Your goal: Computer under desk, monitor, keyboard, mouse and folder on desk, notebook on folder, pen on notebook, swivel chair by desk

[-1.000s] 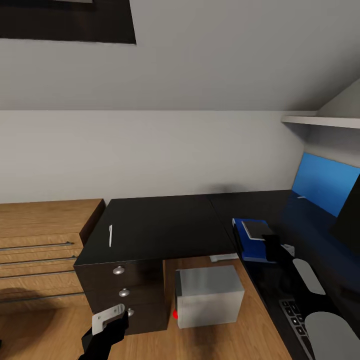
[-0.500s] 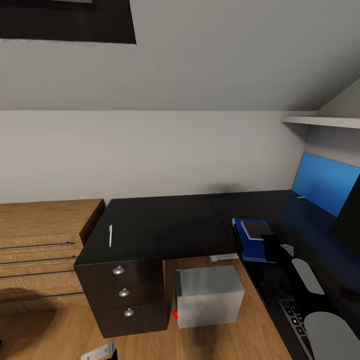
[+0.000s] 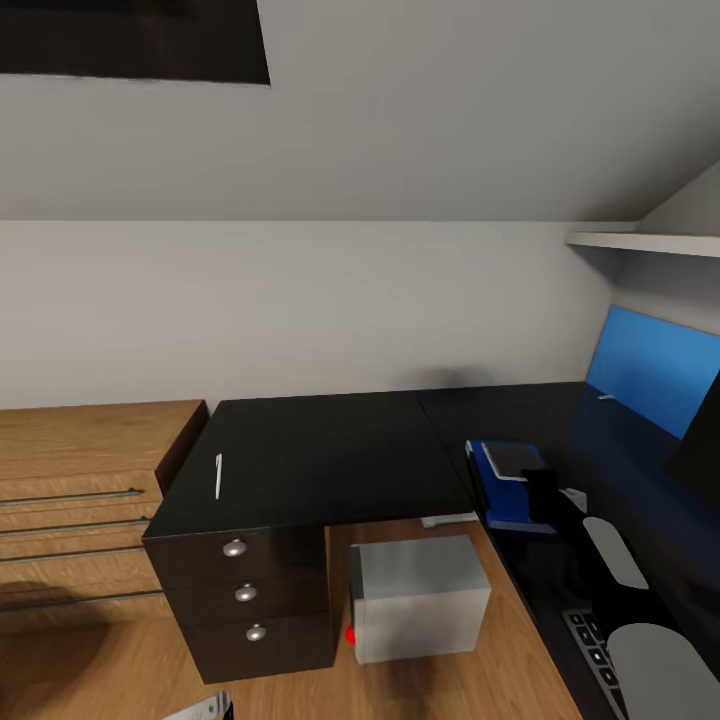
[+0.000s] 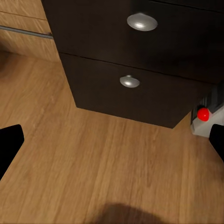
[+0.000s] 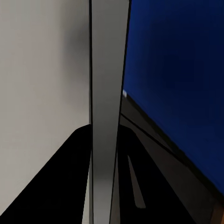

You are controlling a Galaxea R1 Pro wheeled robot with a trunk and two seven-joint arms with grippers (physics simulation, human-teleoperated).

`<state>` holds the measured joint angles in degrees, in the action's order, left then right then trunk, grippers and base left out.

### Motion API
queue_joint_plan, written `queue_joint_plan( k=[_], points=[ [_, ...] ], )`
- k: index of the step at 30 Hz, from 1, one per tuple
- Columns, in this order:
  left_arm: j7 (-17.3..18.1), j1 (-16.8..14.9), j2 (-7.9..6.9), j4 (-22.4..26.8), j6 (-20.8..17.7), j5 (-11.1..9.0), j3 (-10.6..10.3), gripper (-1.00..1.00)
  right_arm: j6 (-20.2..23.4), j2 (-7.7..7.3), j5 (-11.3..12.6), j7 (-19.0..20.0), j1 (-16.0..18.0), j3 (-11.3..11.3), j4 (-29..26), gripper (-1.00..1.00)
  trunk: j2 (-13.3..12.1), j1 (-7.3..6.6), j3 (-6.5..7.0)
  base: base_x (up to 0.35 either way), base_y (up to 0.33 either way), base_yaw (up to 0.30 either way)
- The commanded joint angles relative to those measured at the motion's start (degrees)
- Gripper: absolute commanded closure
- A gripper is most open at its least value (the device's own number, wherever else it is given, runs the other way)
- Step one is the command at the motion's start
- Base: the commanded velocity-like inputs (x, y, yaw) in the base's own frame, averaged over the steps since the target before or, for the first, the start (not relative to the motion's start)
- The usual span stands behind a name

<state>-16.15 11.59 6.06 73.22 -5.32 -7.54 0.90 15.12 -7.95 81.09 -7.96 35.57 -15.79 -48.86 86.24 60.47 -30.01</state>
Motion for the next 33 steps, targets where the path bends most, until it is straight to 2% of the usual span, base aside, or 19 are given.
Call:
queue_joint_plan(
  k=[1,4,12,30,31,33],
  points=[
    [-0.1,0.0,0.06,0.2,-0.2,-0.4,0.0,-1.00,0.2,0.02,0.6,-0.3,0.0,-0.1,-0.1,1.00,0.0,0.00,-0.05,0.008,0.000,0.000],
    [-0.5,0.0,0.23,0.8,-0.1,-0.4,-1.1,-1.00,0.3,-0.03,0.6,-0.3,0.0,-0.1,-0.1,1.00,0.0,0.00,-0.05,0.003,0.000,0.000],
    [-0.7,0.0,0.22,0.9,-0.1,-0.4,-1.5,-1.00,0.2,-0.04,0.6,-0.3,0.0,-0.1,-0.1,1.00,3.2,1.76,-1.49,0.000,0.000,0.000],
    [-0.8,0.0,0.10,1.0,-0.1,-0.6,-1.4,-1.00,0.3,-0.04,0.6,-0.4,0.0,-0.1,-0.1,1.00,3.2,1.76,-1.49,0.000,0.000,0.000],
    [-0.8,0.0,0.08,1.0,-0.1,-0.6,-1.4,-1.00,0.3,-0.04,0.6,-0.5,0.0,-0.1,-0.1,-1.00,3.2,1.76,-1.49,0.000,0.000,0.000],
    [-0.8,0.0,0.04,0.9,-0.1,-0.6,-1.4,-1.00,0.3,-0.06,0.6,-0.7,0.0,-0.1,-0.1,-1.00,3.2,1.76,-1.49,0.000,0.000,0.000]
  ],
)
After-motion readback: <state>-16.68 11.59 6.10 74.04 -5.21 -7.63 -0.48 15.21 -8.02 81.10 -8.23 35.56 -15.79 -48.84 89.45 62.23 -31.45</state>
